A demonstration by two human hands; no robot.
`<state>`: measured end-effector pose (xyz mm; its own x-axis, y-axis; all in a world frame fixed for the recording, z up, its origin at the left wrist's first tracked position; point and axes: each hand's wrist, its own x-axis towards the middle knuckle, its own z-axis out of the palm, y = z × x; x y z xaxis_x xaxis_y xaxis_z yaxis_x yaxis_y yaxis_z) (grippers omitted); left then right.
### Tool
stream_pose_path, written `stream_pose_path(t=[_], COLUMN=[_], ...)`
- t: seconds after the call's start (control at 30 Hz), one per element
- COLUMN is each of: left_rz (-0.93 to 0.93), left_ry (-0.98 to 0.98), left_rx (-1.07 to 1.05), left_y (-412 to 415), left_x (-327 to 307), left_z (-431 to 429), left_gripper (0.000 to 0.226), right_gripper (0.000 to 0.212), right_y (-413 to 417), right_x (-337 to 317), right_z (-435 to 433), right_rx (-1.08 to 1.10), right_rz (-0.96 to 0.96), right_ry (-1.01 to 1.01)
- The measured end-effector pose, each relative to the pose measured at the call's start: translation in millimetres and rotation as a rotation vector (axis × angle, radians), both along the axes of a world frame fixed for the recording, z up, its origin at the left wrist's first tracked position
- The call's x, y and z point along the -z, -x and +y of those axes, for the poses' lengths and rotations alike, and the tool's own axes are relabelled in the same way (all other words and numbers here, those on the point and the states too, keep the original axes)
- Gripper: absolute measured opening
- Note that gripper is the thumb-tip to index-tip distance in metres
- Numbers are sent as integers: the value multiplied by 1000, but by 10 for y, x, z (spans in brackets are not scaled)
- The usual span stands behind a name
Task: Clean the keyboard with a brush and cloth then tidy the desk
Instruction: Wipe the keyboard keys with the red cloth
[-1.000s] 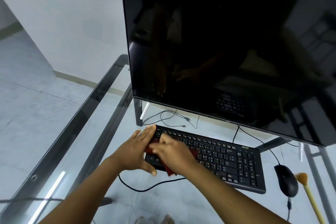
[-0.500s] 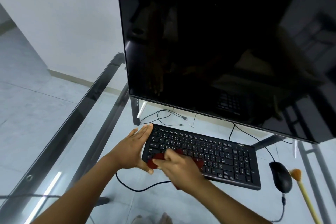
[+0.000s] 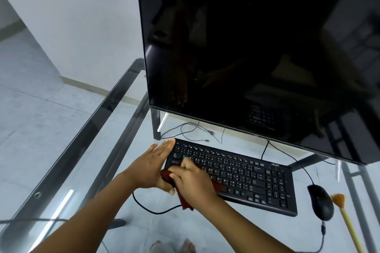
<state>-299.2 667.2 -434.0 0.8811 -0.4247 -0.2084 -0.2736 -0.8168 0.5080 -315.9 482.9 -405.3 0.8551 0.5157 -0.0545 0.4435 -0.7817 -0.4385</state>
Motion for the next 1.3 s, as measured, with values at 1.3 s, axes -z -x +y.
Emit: stream_pose_path(t=[1.3], left_rz=[-89], left_ry=[21], left_rx=[-131], left_y=[103], left_x=[78], left_z=[-150], left_gripper=[131], right_gripper=[35], right_y=[-634], right_x=[-78], right_z=[-364], right_rx=[257], right_rz=[-119], right_ry=[141])
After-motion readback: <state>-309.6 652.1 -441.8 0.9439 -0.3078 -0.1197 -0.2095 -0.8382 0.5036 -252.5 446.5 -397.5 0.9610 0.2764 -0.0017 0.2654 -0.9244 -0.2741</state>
